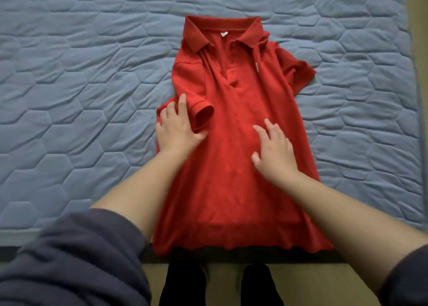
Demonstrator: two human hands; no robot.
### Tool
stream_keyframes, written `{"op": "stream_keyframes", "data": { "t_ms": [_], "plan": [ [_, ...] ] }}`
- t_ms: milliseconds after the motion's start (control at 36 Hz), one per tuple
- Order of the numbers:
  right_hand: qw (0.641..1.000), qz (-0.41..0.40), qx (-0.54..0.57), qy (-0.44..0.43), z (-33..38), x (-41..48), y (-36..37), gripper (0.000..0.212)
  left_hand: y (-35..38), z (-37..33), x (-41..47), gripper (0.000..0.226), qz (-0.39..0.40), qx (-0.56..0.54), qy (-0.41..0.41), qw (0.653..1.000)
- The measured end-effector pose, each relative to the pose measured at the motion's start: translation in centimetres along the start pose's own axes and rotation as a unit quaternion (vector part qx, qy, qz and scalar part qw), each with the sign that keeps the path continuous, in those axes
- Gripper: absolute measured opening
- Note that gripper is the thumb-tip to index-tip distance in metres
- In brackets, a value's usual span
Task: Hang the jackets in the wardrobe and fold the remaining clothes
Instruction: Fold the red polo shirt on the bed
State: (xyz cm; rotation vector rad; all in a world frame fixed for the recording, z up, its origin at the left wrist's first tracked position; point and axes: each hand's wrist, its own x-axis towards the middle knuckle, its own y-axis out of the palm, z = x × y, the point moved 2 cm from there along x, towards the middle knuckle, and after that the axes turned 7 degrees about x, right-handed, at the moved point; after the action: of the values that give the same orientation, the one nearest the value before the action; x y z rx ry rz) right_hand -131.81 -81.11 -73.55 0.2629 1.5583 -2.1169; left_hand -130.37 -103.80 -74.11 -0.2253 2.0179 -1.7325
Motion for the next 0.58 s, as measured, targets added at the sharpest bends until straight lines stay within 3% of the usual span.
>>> {"op": "stream_keyframes", "data": {
  "t_ms": [56,139,222,306,389,500,583],
  "plan": [
    [1.0,0.008,-0.009,-0.014,1.7,1.9,1.2,0.076,0.9,-0.8,1.5,0.103,0.006,0.048,0.005,0.999],
    [0.998,0.022,-0.048,-0.045,3.7,4.1,2.7,0.077,1.4,-0.7,2.9,0.057,-0.029,0.087,0.016,0.996],
    [0.996,0.011,-0.063,-0.057,4.9,5.6,3.2,0.074,0.4,1.1,4.3,0.024,-0.059,-0.086,-0.063,0.993],
    [0.998,-0.003,-0.047,-0.043,5.9,6.7,3.1,0.072,-2.0,5.5,6.8,0.028,-0.095,-0.237,-0.184,0.949],
    [0.998,-0.015,-0.022,-0.056,7.6,7.8,2.6,0.072,-4.6,12.2,10.1,0.034,-0.114,-0.244,-0.267,0.925],
    [0.995,-0.037,-0.023,-0.085,10.2,10.2,2.2,0.07,-4.0,18.4,13.4,0.035,0.01,-0.219,-0.298,0.929],
    [0.997,0.011,-0.036,-0.065,11.4,12.0,3.2,0.067,-1.6,19.6,13.5,0.036,0.098,-0.288,-0.317,0.899]
  ]
}}
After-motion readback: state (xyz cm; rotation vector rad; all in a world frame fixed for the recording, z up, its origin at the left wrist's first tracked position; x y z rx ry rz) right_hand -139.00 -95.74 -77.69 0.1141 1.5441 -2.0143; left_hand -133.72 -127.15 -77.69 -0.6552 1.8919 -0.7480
